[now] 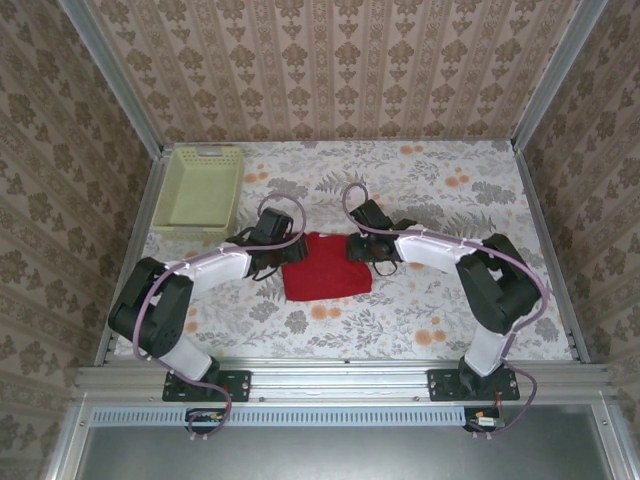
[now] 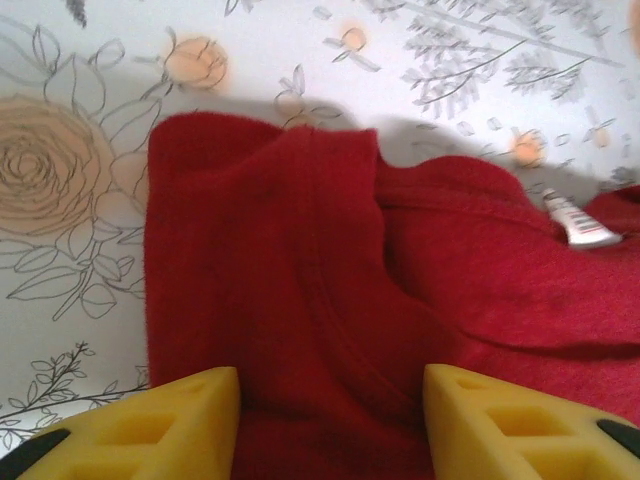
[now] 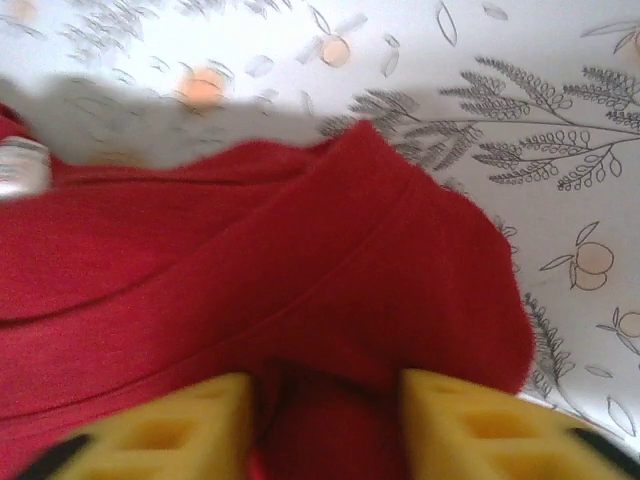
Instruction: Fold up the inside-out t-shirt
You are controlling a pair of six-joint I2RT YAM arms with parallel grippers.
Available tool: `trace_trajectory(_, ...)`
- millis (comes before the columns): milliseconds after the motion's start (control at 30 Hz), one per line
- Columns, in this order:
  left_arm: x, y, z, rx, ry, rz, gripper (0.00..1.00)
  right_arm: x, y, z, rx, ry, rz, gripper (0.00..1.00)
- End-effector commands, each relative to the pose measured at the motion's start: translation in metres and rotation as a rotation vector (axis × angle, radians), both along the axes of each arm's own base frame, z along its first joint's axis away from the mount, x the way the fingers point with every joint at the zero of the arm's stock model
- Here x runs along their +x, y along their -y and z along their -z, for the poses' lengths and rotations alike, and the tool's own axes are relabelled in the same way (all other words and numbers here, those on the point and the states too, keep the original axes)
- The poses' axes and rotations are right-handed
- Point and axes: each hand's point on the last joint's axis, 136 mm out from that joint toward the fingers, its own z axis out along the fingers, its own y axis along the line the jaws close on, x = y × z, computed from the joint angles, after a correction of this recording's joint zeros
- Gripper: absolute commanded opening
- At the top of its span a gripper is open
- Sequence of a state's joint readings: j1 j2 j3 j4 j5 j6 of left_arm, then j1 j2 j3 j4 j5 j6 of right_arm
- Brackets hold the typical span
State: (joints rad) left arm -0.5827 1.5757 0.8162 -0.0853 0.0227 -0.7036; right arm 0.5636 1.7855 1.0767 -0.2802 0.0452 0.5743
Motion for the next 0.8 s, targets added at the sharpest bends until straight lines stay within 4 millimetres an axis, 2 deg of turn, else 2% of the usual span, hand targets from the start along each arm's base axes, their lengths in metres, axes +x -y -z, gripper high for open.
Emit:
trace_trajectory(0, 0.001, 0.0, 0.011, -0.054, -0.015, 0.0, 0.51, 0.01, 0.028, 0.016, -0.017, -0.025, 0.057, 0.28)
trace_trajectory(67, -0.002, -0.002, 0.013, -0.061, -0.02, 0.005, 0.51, 0.015, 0.032, 0.011, -0.004, -0.009, 0.059, 0.28)
trace_trajectory(133, -0.004, -0.002, 0.005, -0.061, -0.008, 0.019, 0.54, 0.017, 0.034, -0.005, -0.018, 0.03, 0.043, 0.35)
trace_trajectory(233, -0.009, -0.004, -0.017, -0.033, 0.037, 0.037, 0.59, 0.014, 0.036, -0.037, -0.06, 0.096, 0.006, 0.46)
trace_trajectory(300, -0.017, -0.007, -0.031, 0.005, 0.067, 0.045, 0.63, 0.006, 0.034, -0.056, -0.102, 0.137, -0.032, 0.5)
trace_trajectory(400, -0.032, -0.007, -0.045, 0.018, 0.102, 0.057, 0.65, -0.016, 0.012, -0.069, -0.105, 0.163, -0.111, 0.51)
trace_trajectory(500, -0.045, -0.003, -0.045, -0.021, 0.107, 0.056, 0.66, -0.04, -0.016, -0.063, -0.065, 0.147, -0.177, 0.48)
trace_trajectory(600, -0.053, 0.001, -0.03, -0.088, 0.084, 0.05, 0.66, -0.055, -0.03, -0.039, -0.02, 0.089, -0.183, 0.45)
trace_trajectory(667, -0.057, 0.002, -0.014, -0.088, 0.045, 0.056, 0.65, -0.058, -0.022, -0.017, -0.045, 0.049, -0.149, 0.44)
trace_trajectory(767, -0.061, 0.002, 0.004, -0.072, 0.003, 0.069, 0.64, -0.056, -0.008, 0.001, -0.094, 0.028, -0.119, 0.46)
